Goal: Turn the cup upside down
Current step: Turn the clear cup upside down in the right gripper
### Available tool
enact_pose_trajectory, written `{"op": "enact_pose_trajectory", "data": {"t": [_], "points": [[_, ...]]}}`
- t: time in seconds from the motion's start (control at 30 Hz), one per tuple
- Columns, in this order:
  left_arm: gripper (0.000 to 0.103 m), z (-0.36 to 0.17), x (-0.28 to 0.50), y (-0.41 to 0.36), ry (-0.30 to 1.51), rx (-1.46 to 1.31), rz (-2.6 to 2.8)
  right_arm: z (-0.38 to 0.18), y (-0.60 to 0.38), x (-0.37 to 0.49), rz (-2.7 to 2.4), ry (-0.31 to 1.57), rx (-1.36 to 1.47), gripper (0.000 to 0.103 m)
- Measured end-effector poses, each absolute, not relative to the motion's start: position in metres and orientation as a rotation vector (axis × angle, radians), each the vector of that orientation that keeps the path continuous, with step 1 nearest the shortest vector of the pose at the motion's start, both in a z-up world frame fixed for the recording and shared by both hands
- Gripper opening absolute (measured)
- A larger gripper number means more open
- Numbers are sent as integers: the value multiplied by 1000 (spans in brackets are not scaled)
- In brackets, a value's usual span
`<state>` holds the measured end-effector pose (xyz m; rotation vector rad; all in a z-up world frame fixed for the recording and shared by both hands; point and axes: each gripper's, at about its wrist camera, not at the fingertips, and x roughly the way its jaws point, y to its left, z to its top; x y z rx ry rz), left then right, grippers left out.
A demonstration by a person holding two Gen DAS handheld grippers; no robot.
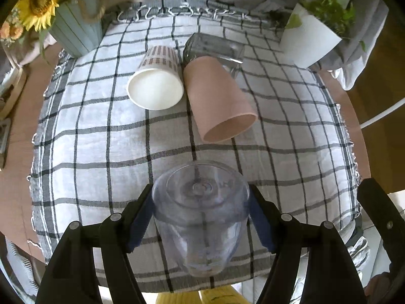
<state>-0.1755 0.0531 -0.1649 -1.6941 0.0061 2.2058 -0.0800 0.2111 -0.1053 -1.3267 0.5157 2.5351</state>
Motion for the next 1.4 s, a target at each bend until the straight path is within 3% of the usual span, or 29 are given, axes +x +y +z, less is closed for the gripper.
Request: {"op": "enact_pose_trajectory", "data": {"t": [1.13,1.4], "points": [[71,-155,-169,69,40,-1593,2217,-100,211,-66,2530,473,-1298,86],[81,-162,-169,69,29,-1619,2195,-102,210,-66,2512,460,-1308,86]]}}
